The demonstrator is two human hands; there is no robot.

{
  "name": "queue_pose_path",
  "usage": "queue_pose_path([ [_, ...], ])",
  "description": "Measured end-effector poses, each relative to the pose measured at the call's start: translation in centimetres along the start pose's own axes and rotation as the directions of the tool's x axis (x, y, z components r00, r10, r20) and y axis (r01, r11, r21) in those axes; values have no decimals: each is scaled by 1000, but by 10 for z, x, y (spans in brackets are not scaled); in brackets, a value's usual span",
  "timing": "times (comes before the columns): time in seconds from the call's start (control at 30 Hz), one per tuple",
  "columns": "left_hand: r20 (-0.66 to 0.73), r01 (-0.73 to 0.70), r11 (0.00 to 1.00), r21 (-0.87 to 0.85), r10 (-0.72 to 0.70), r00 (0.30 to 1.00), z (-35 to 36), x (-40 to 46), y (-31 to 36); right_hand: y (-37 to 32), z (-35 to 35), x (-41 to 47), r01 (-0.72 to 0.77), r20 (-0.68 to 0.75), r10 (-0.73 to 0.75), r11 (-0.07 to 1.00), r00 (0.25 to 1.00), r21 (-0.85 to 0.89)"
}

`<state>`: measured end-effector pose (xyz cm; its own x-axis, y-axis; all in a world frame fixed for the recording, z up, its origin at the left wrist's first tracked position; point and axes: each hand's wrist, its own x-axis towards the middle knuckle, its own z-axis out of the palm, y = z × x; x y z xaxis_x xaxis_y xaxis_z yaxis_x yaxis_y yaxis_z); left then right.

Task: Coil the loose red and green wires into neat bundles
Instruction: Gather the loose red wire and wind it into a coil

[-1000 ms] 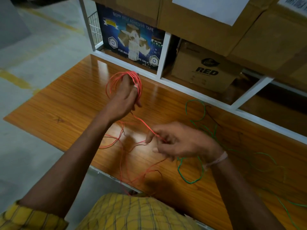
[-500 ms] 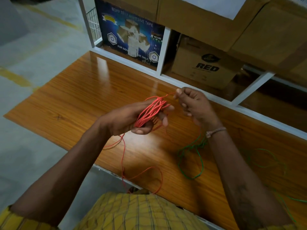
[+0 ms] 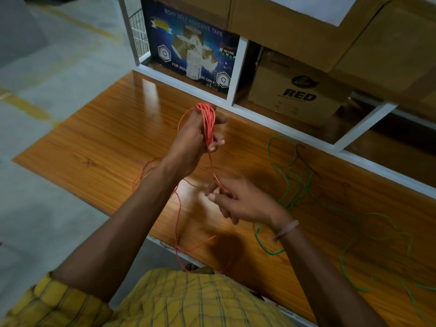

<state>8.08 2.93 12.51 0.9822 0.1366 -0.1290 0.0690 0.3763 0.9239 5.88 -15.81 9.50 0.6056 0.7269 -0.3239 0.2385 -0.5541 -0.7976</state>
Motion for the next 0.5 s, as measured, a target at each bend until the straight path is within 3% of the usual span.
queue_pose_path([
  [0.1,-72,-29,977,211,45,996,0,5,-14,-15,-21,-14,30,149,-28,999,988,-11],
  [0.17,-77,-57,940,337,88,993,-4,8,-21,-21,-33,-23,25,206,-41,997,978,78],
  [0.3,6,-131,766,630,164,986,-20,11,-33,-32,-57,-46,49,218,-100,972,971,229],
  [0.4,100,-132,712,690,87,991,-32,6,-34,-37,-85,-58,150,101,-180,957,978,249],
  [0.5,196,-100,763,639,-37,980,-33,-7,-26,-28,-108,-58,299,-142,-268,910,953,286],
])
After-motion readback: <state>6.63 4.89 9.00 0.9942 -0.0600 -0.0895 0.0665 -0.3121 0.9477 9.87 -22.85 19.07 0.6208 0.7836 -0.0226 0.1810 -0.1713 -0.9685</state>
